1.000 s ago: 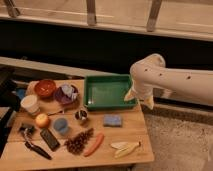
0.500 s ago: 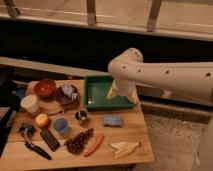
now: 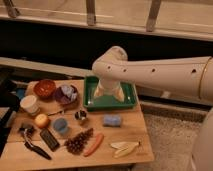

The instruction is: Place fork in metal cup

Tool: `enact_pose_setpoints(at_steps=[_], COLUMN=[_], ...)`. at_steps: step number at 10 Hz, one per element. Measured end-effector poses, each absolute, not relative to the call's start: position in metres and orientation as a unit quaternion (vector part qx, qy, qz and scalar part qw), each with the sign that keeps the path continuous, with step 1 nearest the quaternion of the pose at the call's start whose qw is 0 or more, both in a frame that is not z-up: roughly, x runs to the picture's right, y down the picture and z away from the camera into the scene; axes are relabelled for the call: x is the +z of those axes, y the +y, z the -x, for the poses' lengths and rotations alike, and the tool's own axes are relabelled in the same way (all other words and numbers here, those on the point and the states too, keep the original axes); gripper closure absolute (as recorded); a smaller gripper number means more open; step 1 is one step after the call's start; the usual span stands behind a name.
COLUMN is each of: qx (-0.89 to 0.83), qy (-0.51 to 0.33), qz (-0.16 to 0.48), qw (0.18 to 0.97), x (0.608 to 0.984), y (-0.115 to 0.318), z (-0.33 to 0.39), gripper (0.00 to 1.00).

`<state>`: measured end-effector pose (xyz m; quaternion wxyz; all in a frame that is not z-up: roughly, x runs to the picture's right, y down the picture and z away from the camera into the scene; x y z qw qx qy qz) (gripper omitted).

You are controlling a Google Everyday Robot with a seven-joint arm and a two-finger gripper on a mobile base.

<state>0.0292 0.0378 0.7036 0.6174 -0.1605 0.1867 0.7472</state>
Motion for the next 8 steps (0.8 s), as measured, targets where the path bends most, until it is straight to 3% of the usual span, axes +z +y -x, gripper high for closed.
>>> enact_pose_setpoints(at_steps=[3, 8], qx=[0.737, 0.697], qy=[0.177, 0.127], qz=[0.158, 0.169], qw=[0.633, 0.685], x=[0.7, 0.702], y=[0.034, 0.003], z=[-0.02, 0.083], gripper=[0.2, 0.2])
